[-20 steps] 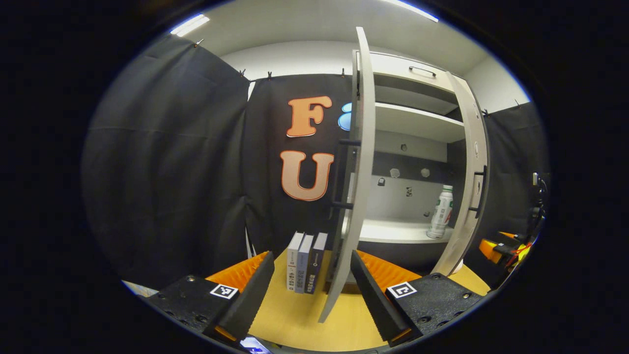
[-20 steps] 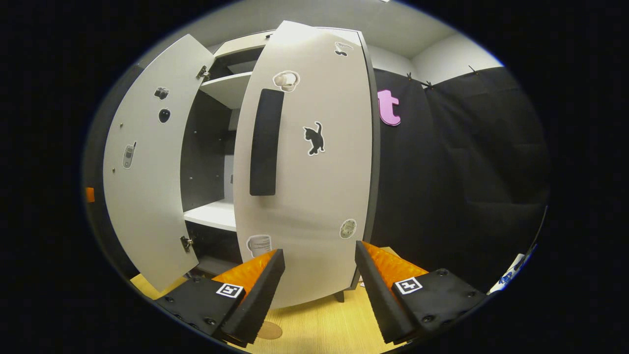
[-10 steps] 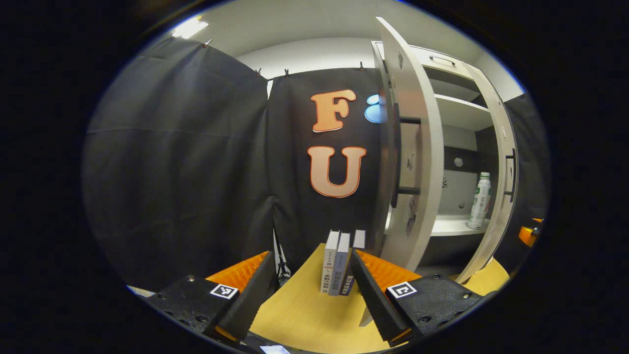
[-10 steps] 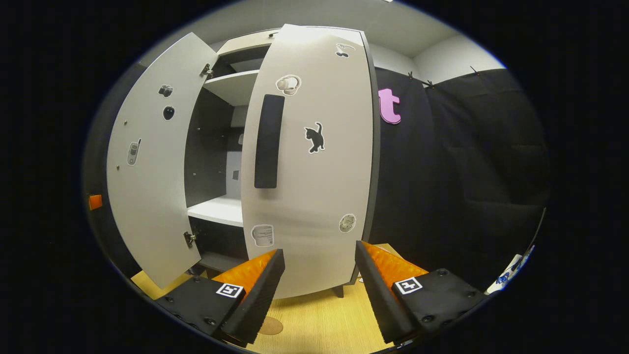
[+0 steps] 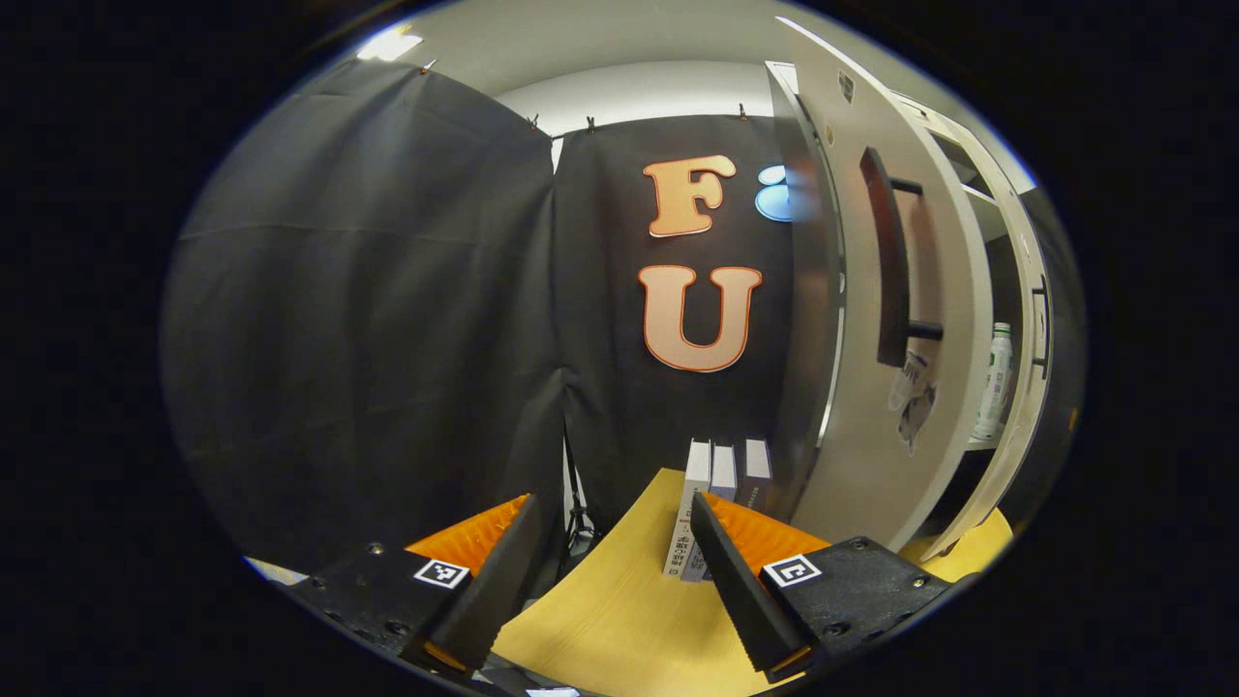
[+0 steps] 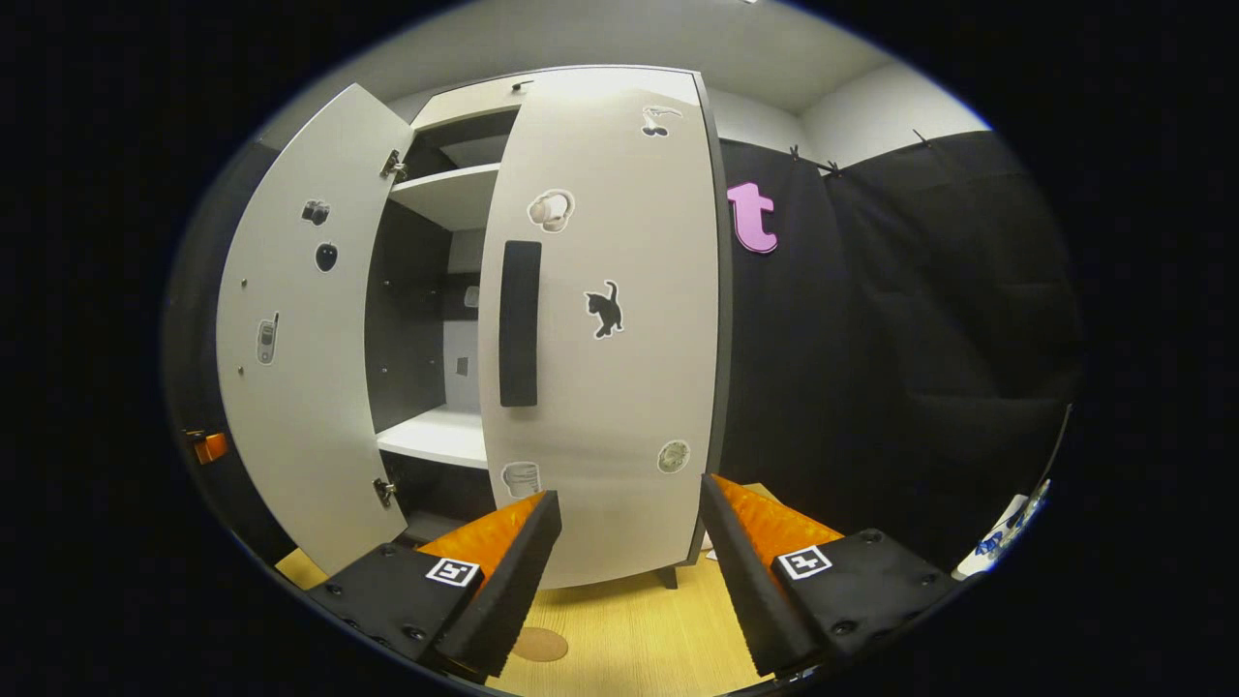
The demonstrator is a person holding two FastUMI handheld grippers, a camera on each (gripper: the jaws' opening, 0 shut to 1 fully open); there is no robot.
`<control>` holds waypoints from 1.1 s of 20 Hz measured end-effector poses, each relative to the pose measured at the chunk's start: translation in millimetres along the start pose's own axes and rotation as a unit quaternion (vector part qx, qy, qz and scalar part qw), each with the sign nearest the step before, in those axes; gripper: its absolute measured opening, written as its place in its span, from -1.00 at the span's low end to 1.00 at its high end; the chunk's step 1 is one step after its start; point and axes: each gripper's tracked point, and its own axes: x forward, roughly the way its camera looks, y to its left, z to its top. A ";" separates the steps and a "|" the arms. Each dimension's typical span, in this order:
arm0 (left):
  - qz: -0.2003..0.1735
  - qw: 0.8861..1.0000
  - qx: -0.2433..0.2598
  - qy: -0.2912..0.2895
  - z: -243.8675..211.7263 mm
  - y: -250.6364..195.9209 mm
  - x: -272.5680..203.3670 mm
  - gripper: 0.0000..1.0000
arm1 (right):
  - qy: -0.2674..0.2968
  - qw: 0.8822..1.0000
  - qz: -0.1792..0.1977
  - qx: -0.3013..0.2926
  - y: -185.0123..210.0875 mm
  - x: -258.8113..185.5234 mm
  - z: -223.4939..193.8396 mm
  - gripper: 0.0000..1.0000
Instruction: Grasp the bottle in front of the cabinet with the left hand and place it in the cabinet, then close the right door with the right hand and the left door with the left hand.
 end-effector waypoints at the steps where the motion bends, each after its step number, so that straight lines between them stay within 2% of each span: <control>1: -0.001 1.000 0.003 0.007 -8.3 -2.1 6.8 0.91 | -0.001 1.000 -0.004 -0.003 -2.6 -0.7 2.5 0.91; 11: -0.049 0.999 -0.002 0.021 -35.2 -52.3 19.8 0.91 | -0.010 1.000 -0.011 -0.012 -4.0 2.8 15.7 0.92; 17: -0.076 0.997 0.018 0.027 -40.8 -80.5 18.2 0.91 | -0.018 1.000 -0.016 -0.009 -6.8 3.2 30.2 0.91; 22: -0.079 0.996 0.018 0.032 -44.4 -86.4 16.5 0.89 | -0.031 0.999 -0.024 -0.012 -15.0 -4.5 42.5 0.91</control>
